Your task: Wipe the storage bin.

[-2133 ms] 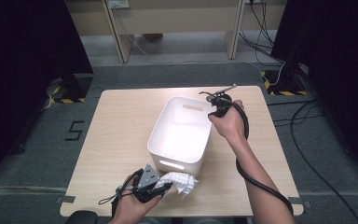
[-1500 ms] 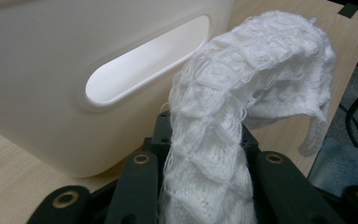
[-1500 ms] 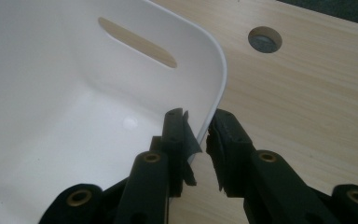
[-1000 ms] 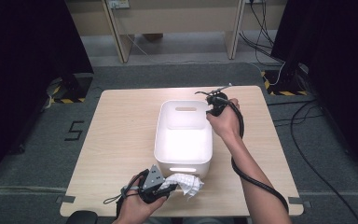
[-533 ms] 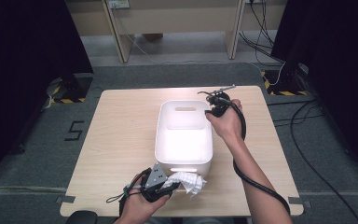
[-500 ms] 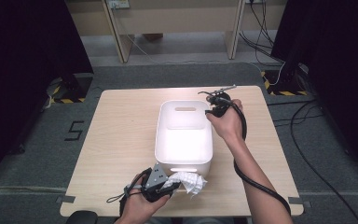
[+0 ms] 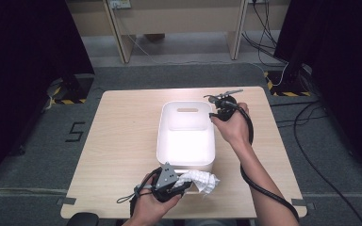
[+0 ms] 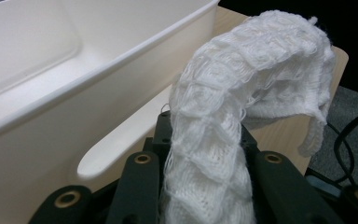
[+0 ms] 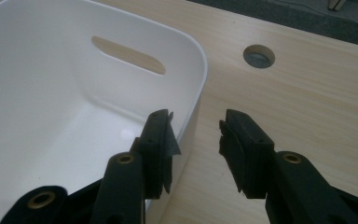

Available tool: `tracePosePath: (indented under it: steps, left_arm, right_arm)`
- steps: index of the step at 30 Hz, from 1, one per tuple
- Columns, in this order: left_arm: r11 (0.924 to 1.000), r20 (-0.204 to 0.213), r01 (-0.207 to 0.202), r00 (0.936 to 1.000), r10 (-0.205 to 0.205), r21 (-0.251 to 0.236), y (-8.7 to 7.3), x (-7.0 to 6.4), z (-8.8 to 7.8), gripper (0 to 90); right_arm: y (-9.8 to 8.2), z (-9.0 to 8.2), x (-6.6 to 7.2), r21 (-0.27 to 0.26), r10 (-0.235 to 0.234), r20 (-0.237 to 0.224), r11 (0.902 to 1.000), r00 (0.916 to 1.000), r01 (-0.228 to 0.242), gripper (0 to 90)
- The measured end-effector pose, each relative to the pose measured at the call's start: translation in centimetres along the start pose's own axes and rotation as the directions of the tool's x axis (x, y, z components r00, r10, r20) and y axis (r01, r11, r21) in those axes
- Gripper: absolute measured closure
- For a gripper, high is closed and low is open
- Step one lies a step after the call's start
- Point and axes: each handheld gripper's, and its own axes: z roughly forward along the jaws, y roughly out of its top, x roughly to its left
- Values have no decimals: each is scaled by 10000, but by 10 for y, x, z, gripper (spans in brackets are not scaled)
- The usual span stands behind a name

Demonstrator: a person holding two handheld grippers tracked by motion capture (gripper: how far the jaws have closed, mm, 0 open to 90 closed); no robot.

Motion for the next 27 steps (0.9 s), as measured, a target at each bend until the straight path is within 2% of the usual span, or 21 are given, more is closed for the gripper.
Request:
tracePosePath:
  steps: [7,16,23,27]
  left_arm:
    - [9998,-96,208,9997,-209,-61,6,-2,8,712]
    - [9994,-253,295,9992,-300,-195,4,-4,13,720]
    - [9984,-238,87,9997,-101,-558,13,-9,8,721]
    - [9986,-213,87,9997,-98,-515,13,-8,11,721]
  right_arm:
    - [-2,-2,0,-62,-39,-67,10000,10000,38,610]
    - [-2,-2,-2,-83,-132,-137,9999,9998,130,610]
    - [-2,-2,0,-85,-120,-164,9999,9998,119,614]
    - [-2,-1,1,-55,-179,-194,9998,9997,178,616]
